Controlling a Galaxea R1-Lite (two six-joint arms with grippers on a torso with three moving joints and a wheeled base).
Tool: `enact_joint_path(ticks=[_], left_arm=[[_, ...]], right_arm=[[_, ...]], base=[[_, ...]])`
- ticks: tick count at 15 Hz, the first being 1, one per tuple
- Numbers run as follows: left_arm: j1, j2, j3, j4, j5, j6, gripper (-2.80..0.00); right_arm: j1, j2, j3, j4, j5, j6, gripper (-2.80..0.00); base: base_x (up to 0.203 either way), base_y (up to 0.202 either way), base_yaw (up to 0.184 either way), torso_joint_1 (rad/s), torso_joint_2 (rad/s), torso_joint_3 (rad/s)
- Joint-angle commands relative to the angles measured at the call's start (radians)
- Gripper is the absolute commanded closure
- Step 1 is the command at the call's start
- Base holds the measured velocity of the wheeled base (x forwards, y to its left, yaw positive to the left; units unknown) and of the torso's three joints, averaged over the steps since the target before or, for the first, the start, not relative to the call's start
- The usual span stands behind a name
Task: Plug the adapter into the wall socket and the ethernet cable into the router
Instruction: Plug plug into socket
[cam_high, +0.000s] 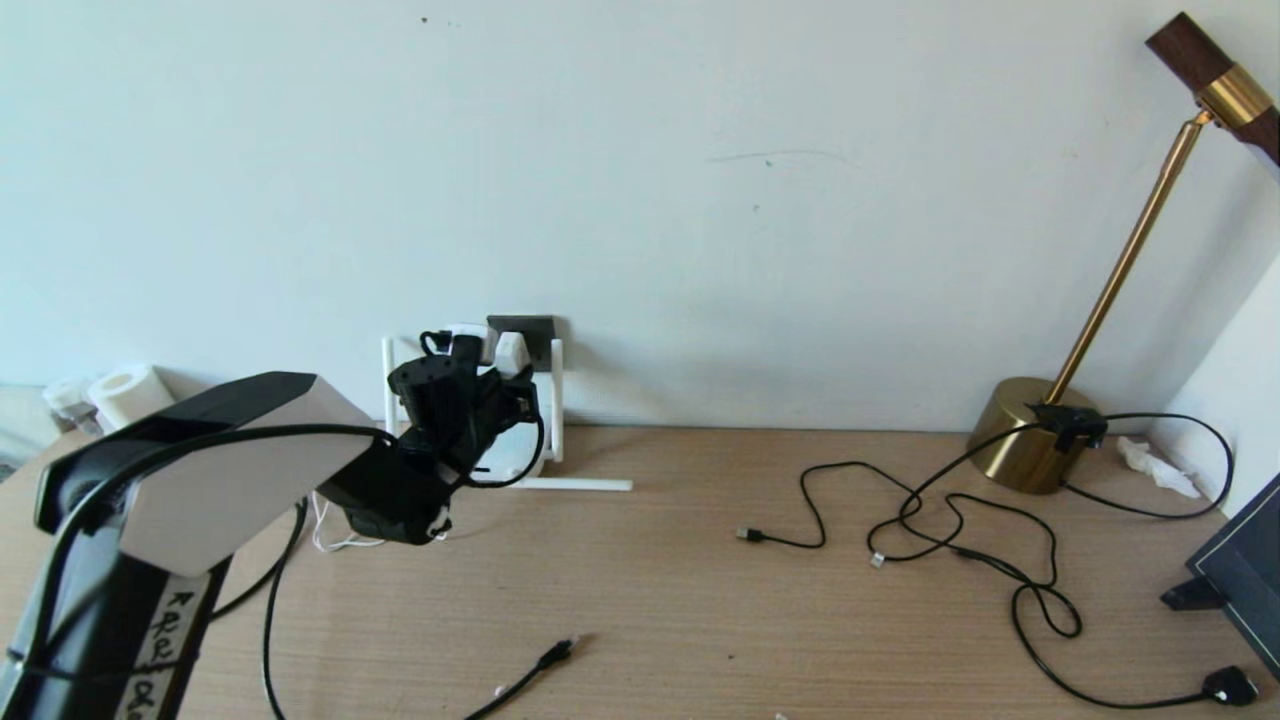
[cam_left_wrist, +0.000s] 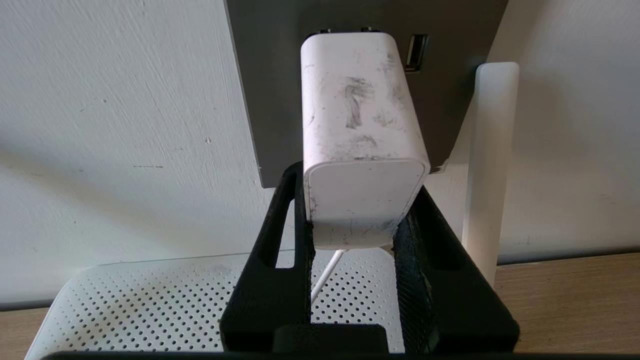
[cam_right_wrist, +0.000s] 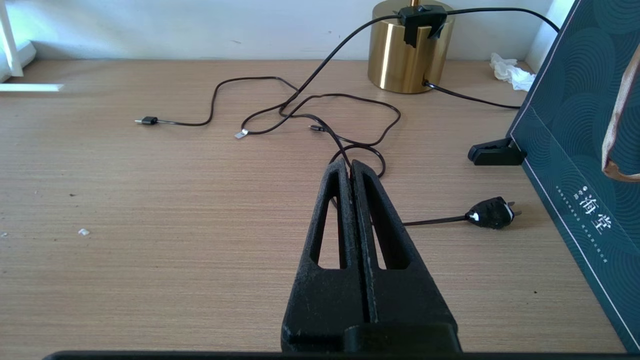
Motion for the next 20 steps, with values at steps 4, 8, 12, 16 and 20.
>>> enact_joint_path(ticks=[4, 8, 12, 16, 20], left_arm=[[-0.001, -0.004, -0.011, -0.010, -0.002, 0.001, 0.00], [-0.002, -0.016, -0.007, -0.012, 0.000, 0.001, 0.00], [-0.002, -0.045, 0.035, -0.013, 0.000, 0.001, 0.00], [-0.002, -0.076, 0.079, -0.020, 0.000, 0.001, 0.00], [-0.002, -0.086, 0.087, -0.020, -0.002, 0.001, 0.00]], right_arm=[[0.000, 0.002, 0.001, -0.001, 0.000, -0.001, 0.00], [0.000, 0.002, 0.001, 0.000, 0.000, 0.000, 0.00], [0.000, 0.002, 0.001, -0.001, 0.000, 0.000, 0.00], [0.000, 0.002, 0.001, 0.000, 0.000, -0.001, 0.00], [0.000, 0.002, 0.001, -0.001, 0.000, 0.000, 0.00]], base=[[-0.011, 0.000, 0.004, 0.002, 0.00, 0.000], [0.000, 0.000, 0.000, 0.000, 0.00, 0.000], [0.000, 0.000, 0.000, 0.000, 0.00, 0.000], [0.000, 0.000, 0.000, 0.000, 0.00, 0.000], [0.000, 0.000, 0.000, 0.000, 0.00, 0.000]])
